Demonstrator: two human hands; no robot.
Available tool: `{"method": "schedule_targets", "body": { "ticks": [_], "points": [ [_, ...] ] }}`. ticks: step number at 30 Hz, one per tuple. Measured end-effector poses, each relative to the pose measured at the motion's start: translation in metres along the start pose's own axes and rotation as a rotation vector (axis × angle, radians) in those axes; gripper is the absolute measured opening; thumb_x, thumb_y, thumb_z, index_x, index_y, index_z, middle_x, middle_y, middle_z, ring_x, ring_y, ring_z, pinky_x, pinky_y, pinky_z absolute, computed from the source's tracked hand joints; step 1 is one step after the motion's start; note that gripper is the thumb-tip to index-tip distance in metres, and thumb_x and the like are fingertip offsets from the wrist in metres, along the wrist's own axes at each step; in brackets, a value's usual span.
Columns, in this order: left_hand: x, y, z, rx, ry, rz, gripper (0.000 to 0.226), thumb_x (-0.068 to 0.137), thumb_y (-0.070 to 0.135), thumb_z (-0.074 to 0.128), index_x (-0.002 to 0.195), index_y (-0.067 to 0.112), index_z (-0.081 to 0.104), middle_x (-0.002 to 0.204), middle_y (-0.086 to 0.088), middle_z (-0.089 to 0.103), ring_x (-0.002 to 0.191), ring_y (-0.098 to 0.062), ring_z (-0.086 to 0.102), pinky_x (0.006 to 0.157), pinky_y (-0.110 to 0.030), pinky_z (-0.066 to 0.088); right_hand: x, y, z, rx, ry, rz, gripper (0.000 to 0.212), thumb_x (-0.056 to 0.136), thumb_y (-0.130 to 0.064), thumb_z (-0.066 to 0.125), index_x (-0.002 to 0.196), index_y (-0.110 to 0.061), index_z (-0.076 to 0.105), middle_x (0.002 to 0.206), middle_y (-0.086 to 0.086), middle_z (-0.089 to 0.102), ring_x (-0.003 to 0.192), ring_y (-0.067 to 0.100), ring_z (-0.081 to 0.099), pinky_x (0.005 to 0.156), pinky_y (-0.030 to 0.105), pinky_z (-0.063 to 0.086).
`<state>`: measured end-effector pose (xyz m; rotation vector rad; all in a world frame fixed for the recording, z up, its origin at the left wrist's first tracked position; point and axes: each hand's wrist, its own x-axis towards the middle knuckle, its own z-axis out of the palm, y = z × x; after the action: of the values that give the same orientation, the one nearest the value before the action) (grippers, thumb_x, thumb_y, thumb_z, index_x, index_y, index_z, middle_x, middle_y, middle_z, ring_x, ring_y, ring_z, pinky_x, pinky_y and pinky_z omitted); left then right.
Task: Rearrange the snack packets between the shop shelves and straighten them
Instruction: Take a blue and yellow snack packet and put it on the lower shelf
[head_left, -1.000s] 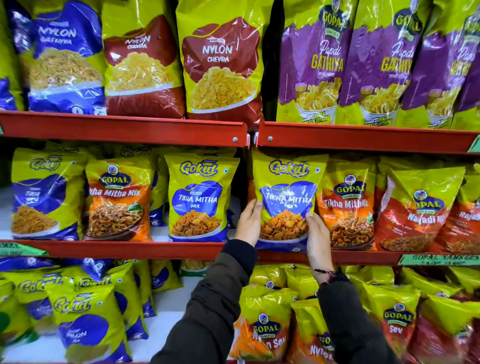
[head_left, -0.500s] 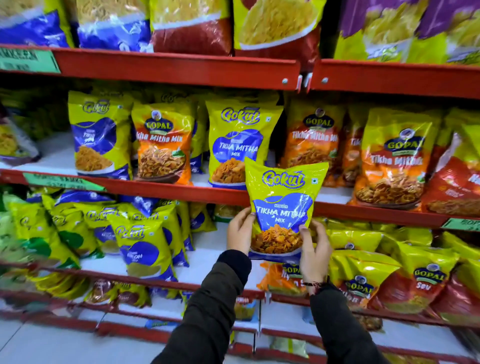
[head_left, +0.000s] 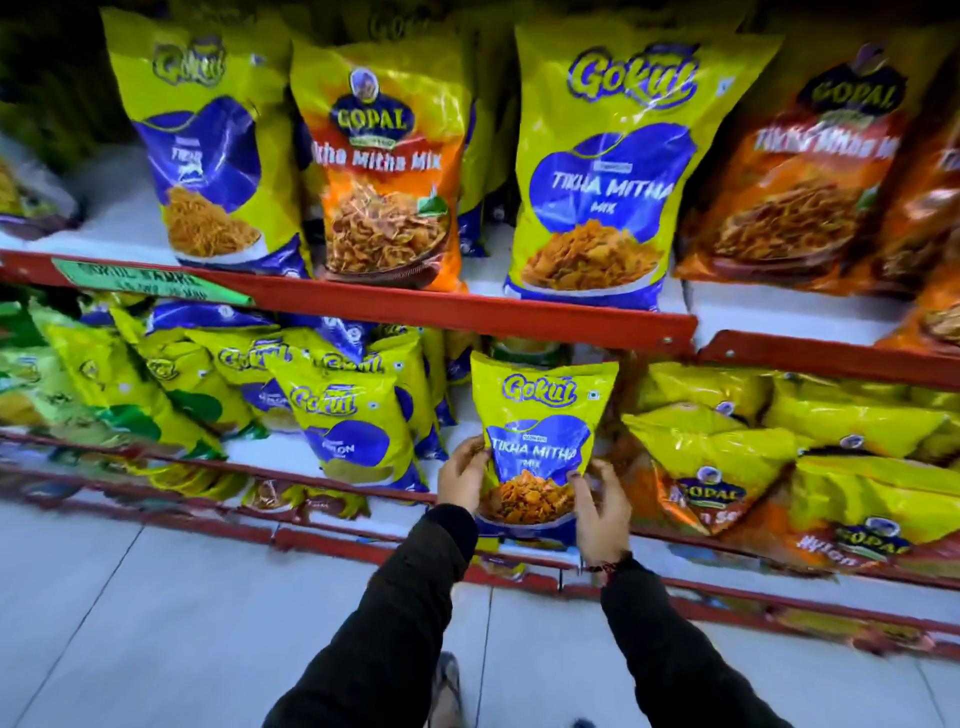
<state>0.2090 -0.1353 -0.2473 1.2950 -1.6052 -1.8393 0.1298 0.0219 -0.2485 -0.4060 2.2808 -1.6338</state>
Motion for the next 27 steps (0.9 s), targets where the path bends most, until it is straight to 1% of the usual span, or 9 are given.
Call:
{"method": "schedule_targets", "body": {
  "ticks": [3, 6, 7, 10, 12, 15, 18, 22, 27],
  "points": [
    [0.033, -0.003, 0.001, -0.044, 0.004, -0.121, 0.01, 0.095, 0.001, 0.055, 0.101, 0.009, 0.06, 0.092, -0.006, 0.063, 0.085, -0.016, 0.058, 0.065, -0.002, 0.045, 0.028, 0.006, 0.019, 0.001, -0.008, 0.182, 0.037, 0.093, -0.03, 0.061, 0.121, -0.006, 0.063, 0.11, 0.007, 0.064, 0.107, 0.022, 0.058, 0.095, 0.032, 0.043],
    [0.067, -0.007, 0.008, -0.007, -0.054, -0.194, 0.022, 0.09, 0.002, 0.058, 0.083, 0.023, 0.061, 0.09, -0.008, 0.061, 0.081, -0.021, 0.056, 0.074, -0.025, 0.044, 0.058, 0.012, 0.035, -0.061, -0.019, 0.239, 0.043, 0.091, -0.038, 0.057, 0.117, -0.005, 0.067, 0.113, 0.017, 0.072, 0.11, 0.027, 0.063, 0.097, 0.037, 0.043],
    [0.078, -0.011, 0.012, 0.002, -0.076, -0.22, 0.025, 0.089, 0.0, 0.057, 0.082, 0.024, 0.059, 0.085, -0.005, 0.064, 0.081, -0.019, 0.058, 0.073, -0.025, 0.044, 0.066, 0.016, 0.039, -0.081, -0.025, 0.265, 0.042, 0.092, -0.037, 0.056, 0.117, -0.006, 0.067, 0.113, 0.02, 0.072, 0.109, 0.029, 0.063, 0.096, 0.037, 0.043],
    [0.089, -0.013, 0.018, 0.054, -0.157, -0.233, 0.02, 0.092, -0.003, 0.052, 0.096, 0.015, 0.061, 0.07, 0.004, 0.062, 0.062, -0.002, 0.059, 0.052, -0.004, 0.043, 0.08, 0.025, 0.045, -0.079, -0.034, 0.371, 0.045, 0.092, -0.039, 0.055, 0.125, -0.01, 0.064, 0.127, 0.016, 0.067, 0.123, 0.033, 0.058, 0.109, 0.04, 0.04],
    [0.094, -0.014, 0.02, 0.101, -0.225, -0.215, 0.03, 0.094, 0.001, 0.051, 0.123, 0.007, 0.057, 0.083, 0.0, 0.06, 0.072, -0.006, 0.058, 0.054, -0.003, 0.043, 0.084, 0.026, 0.048, -0.021, -0.052, 0.406, 0.046, 0.09, -0.038, 0.053, 0.128, -0.013, 0.062, 0.133, 0.011, 0.065, 0.126, 0.032, 0.056, 0.112, 0.044, 0.039],
    [0.092, -0.014, 0.02, 0.113, -0.266, -0.21, 0.043, 0.097, 0.006, 0.05, 0.139, 0.004, 0.049, 0.122, -0.009, 0.063, 0.111, -0.025, 0.058, 0.084, -0.017, 0.047, 0.087, 0.031, 0.049, -0.004, -0.066, 0.433, 0.05, 0.081, -0.049, 0.051, 0.124, -0.027, 0.061, 0.13, 0.009, 0.067, 0.119, 0.033, 0.062, 0.107, 0.051, 0.045],
    [0.074, -0.005, 0.019, 0.147, -0.245, -0.139, 0.052, 0.1, 0.01, 0.048, 0.15, 0.009, 0.036, 0.151, -0.007, 0.046, 0.138, -0.022, 0.045, 0.107, -0.024, 0.034, 0.084, 0.035, 0.049, -0.096, -0.084, 0.38, 0.075, 0.075, -0.065, 0.047, 0.14, -0.027, 0.048, 0.14, 0.01, 0.06, 0.125, 0.032, 0.059, 0.108, 0.051, 0.045],
    [0.044, 0.007, 0.012, 0.261, -0.144, 0.077, 0.048, 0.102, 0.011, 0.045, 0.149, 0.011, 0.037, 0.155, -0.007, 0.042, 0.143, -0.019, 0.04, 0.103, -0.013, 0.026, 0.059, 0.005, 0.042, -0.307, 0.036, 0.099, 0.046, 0.099, -0.025, 0.046, 0.142, -0.009, 0.045, 0.142, 0.019, 0.053, 0.134, 0.034, 0.048, 0.113, 0.044, 0.036],
    [0.004, 0.038, -0.008, 0.364, -0.072, 0.467, 0.041, 0.1, 0.022, 0.044, 0.14, 0.02, 0.05, 0.145, -0.001, 0.056, 0.136, -0.018, 0.05, 0.109, -0.026, 0.038, 0.028, -0.049, 0.037, -0.387, 0.127, -0.328, 0.038, 0.101, -0.032, 0.036, 0.131, -0.018, 0.055, 0.128, 0.006, 0.059, 0.119, 0.024, 0.053, 0.098, 0.032, 0.037]
  ]
}}
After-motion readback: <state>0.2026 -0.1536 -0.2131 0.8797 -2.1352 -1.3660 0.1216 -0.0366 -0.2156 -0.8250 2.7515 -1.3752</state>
